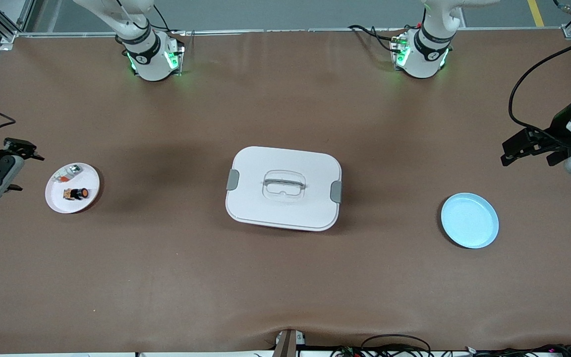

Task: Transfer orange switch to right arm and place
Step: 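Open the right gripper and lift it off the switch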

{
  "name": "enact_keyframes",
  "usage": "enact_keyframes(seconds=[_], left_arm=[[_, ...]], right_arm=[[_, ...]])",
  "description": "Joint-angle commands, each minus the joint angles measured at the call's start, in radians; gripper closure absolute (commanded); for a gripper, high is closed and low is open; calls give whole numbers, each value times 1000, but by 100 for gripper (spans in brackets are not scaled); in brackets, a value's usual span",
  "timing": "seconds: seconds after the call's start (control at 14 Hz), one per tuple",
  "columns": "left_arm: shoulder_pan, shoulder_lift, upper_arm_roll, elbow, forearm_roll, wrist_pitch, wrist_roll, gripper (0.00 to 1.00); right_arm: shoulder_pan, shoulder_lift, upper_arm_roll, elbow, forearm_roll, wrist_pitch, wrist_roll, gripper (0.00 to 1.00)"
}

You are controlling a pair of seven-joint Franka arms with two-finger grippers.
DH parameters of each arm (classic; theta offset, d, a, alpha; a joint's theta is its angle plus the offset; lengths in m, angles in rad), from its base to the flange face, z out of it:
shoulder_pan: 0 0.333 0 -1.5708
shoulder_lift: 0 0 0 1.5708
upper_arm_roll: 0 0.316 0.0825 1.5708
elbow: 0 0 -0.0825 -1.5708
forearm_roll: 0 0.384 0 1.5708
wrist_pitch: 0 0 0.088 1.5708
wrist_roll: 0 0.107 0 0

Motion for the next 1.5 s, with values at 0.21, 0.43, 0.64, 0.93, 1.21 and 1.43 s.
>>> enact_keyframes(seconds=[0.21,0.43,0.64,0.93,1.21,1.43], left_arm=[[0,-9,0,1,-10,-11,-10,0],[-2,-9,0,1,-12,-11,-10,0],[-4,-9,0,1,-10,-11,-10,0],[-7,-11,0,1,-10,-11,-10,0],[-5,-12,0,1,-12,-11,-10,0],[-5,-12,0,1,-12,-12,-10,0]], right_arm=[[100,-16,0,72,-23,-109,343,0],[145,-16,0,106,-16,-163,593,0],[168,-16,1,136,-3,-185,820,0],[199,-16,3,164,-3,-196,1047,0],[199,-14,1,241,-3,-217,1077,0],[196,-16,0,268,-3,-220,1086,0]])
